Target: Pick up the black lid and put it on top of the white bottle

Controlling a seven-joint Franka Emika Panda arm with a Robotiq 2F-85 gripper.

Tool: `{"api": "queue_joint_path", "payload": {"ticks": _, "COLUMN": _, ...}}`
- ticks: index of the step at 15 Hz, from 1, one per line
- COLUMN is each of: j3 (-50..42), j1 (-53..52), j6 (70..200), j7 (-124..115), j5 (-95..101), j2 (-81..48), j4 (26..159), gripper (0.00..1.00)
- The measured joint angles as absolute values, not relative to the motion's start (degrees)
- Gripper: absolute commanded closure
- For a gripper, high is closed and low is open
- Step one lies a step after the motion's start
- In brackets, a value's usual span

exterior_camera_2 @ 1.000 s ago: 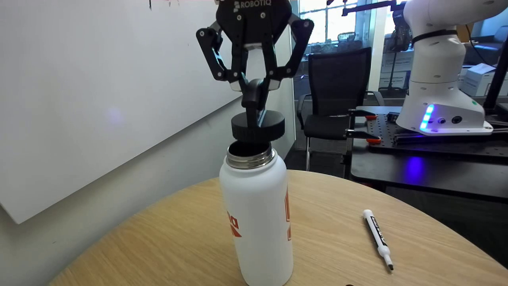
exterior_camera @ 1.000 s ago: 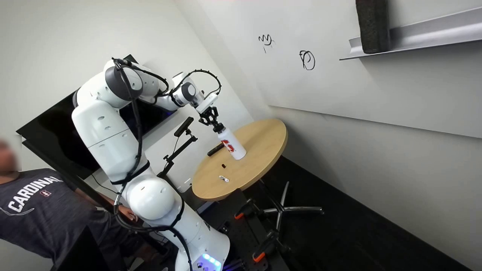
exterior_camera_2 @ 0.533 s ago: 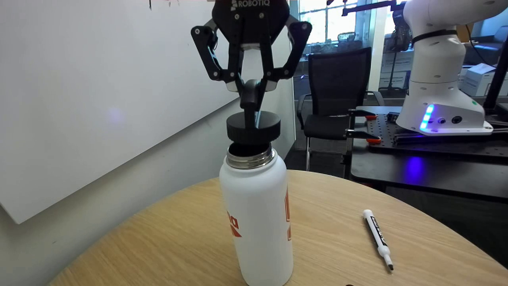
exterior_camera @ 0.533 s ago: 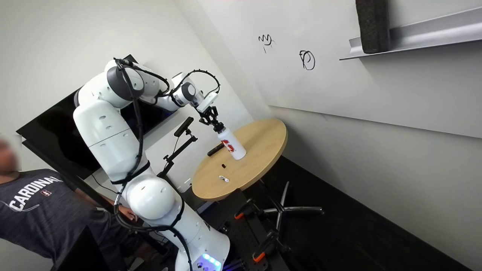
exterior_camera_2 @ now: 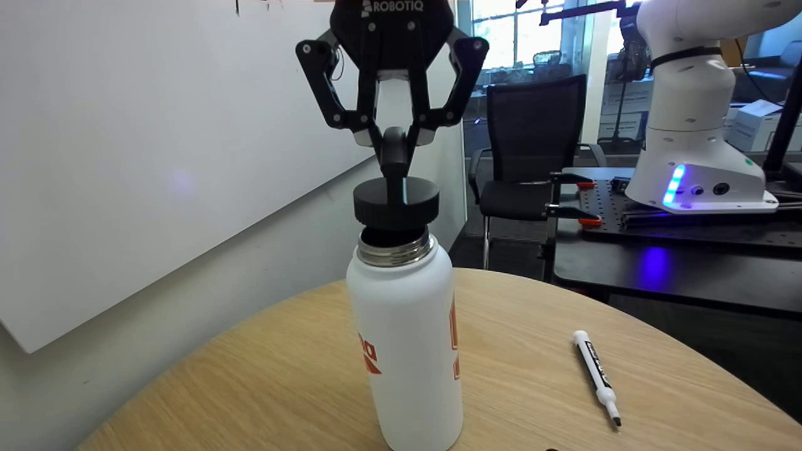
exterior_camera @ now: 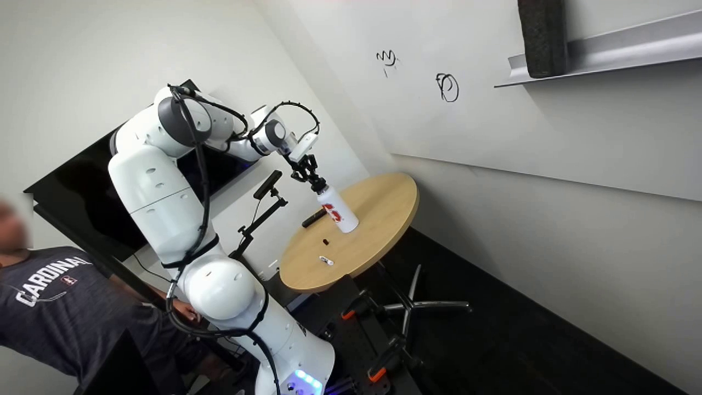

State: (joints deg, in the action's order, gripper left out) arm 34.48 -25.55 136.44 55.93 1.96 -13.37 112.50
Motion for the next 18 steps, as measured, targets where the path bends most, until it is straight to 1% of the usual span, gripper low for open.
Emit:
{"api": "queue_joint_path", "payload": {"ticks": 6, "j3": 34.49, "j1": -25.55, "j6": 136.44, "j7": 59.25, "j5": 1.89, "j2": -13.76, "j4": 112.11, "gripper": 0.96}}
{"api": "queue_joint_path", "payload": {"ticks": 14, "j3": 34.49, "j1": -26.95, "j6": 134.56, "j7": 62.05, "j5": 2.13, "j2": -18.93, "j4": 106.01, "gripper": 0.96}}
{"api": "queue_joint_path", "payload": {"ticks": 18, "j3": 34.48, "j1": -27.47, "j6": 134.22, "j7": 61.54, "j5": 2.5, "j2": -19.2, "j4": 105.13, "gripper": 0.96}}
